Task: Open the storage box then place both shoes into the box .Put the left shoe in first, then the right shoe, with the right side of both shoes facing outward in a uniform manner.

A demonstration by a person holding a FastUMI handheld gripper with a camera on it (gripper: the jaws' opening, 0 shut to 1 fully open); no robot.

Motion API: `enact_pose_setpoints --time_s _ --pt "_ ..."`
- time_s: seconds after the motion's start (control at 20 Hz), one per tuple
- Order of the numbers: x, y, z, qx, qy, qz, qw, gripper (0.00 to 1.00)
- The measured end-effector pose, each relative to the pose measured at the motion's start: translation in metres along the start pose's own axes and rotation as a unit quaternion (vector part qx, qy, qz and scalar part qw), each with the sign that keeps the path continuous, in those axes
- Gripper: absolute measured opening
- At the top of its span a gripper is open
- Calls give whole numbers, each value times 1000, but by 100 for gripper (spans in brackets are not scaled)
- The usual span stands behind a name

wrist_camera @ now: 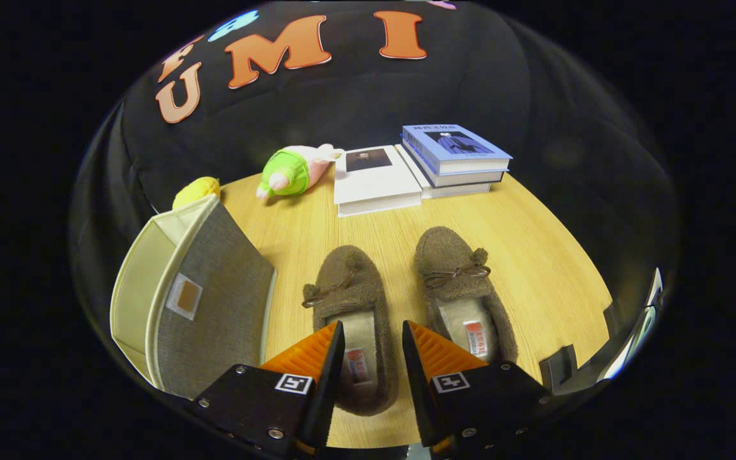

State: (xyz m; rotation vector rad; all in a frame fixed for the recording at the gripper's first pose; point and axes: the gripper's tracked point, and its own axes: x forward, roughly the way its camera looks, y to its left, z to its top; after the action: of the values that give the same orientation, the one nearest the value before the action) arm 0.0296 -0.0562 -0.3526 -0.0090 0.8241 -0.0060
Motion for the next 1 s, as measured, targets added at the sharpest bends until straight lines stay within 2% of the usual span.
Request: enact_pose_setpoints --time_s 0.35,0.45,0.5,0.6,0.7,0.8,1.0 --pt "44 -4 -21 14 53 3 999 36" --pt "49 -2 -23 22 60 8 998 28" --pt "49 -3 -21 28 60 6 998 16" --pt "46 -5 -17 55 57 9 997 4" --pt "38 -1 -8 89 44 21 995 2" --pt "27 -5 0 99 36 15 994 2" --pt "-3 5 31 133 5 37 990 2"
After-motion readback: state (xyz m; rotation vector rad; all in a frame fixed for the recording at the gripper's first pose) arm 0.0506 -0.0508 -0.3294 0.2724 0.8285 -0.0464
